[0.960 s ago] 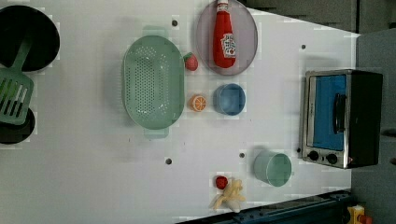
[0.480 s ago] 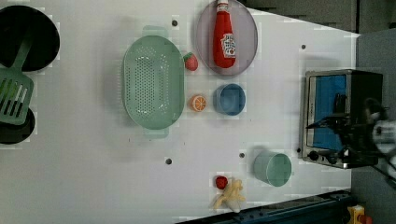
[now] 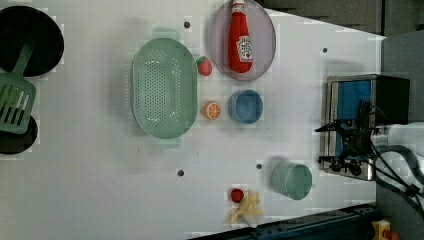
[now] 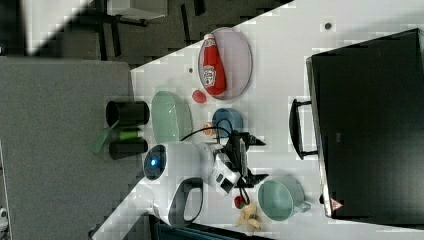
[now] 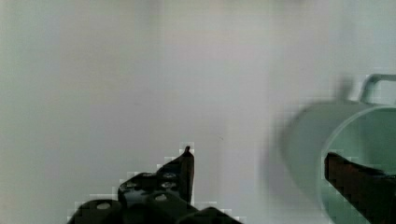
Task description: Drag mug forwards.
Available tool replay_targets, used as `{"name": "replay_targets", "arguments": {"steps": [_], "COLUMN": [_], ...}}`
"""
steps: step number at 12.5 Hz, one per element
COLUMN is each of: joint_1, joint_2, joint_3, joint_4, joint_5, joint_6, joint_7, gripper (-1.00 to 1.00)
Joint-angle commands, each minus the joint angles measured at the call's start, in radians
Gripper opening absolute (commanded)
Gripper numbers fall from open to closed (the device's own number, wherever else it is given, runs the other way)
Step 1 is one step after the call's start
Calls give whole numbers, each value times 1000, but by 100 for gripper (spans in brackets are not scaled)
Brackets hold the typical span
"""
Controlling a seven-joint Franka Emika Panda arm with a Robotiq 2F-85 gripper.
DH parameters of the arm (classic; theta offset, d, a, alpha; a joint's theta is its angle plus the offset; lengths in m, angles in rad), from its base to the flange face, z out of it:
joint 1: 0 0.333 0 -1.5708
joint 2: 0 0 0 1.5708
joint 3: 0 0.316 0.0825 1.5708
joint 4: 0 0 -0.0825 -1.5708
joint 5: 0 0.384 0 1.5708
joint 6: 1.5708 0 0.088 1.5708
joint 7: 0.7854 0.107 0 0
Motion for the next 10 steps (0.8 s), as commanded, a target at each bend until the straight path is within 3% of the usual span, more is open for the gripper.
{"name": "replay_targets", "arguments": {"steps": [1,6,10], "joint_1": [14,16,18], "joint_2": [61,161,183], "joint_3": [18,32,51], "joint_4": [5,5,5], "joint_5": [-11,-8,-8], "joint_6": [79,150,159], "joint_7": [132,190,219], "gripper": [100,93,-5]}}
